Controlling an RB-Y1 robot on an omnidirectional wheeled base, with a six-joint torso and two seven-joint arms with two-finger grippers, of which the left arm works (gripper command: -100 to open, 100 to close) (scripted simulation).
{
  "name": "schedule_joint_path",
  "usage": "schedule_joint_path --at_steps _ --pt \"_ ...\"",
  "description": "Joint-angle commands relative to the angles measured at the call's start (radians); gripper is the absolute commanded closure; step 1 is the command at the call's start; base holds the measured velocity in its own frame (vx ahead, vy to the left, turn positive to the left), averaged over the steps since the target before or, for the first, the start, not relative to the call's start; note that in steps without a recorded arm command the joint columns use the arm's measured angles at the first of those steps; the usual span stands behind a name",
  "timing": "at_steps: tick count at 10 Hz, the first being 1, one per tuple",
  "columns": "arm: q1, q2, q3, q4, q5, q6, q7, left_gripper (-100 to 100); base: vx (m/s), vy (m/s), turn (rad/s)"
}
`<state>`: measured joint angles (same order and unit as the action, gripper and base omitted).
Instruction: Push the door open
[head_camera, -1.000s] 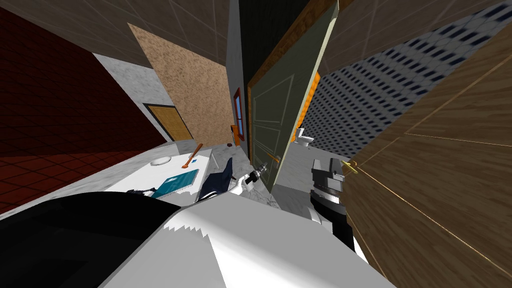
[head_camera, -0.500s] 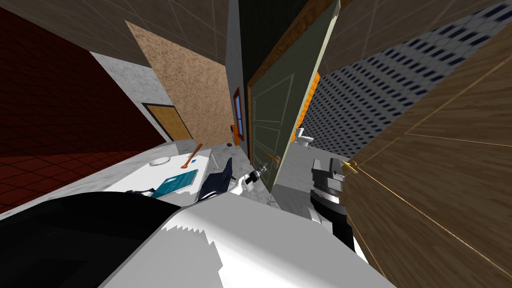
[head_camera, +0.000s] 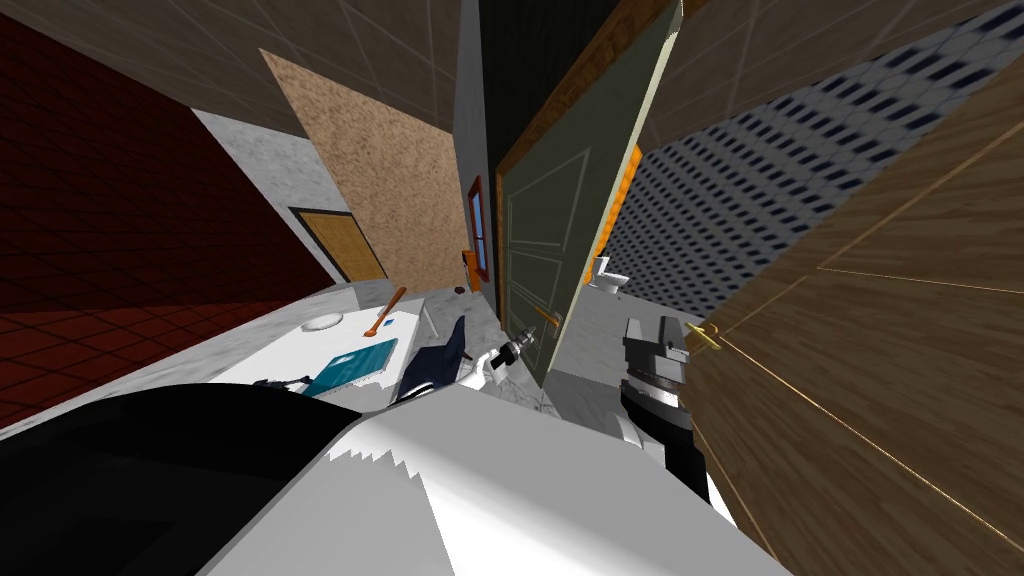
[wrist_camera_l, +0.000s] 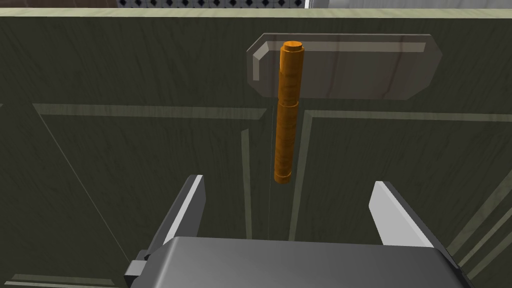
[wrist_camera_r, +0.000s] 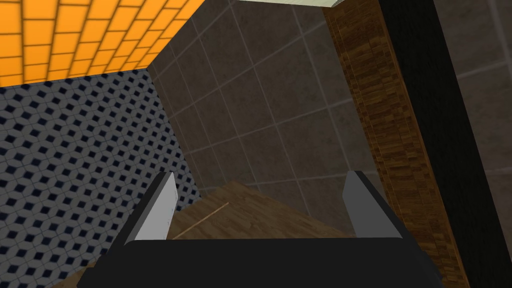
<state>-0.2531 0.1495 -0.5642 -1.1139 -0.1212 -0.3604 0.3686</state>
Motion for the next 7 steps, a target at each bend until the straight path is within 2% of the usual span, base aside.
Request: schedule_joint_path --at_steps 1,7 --pt "0.000 0.005 -0.010 -0.003 -0.001 -0.002 0.007 -100 0.031 0.008 0.027" --pt "0.000 0.005 -0.010 -0.003 -0.001 -0.002 0.007 -100 0.000 -0.001 -0.002"
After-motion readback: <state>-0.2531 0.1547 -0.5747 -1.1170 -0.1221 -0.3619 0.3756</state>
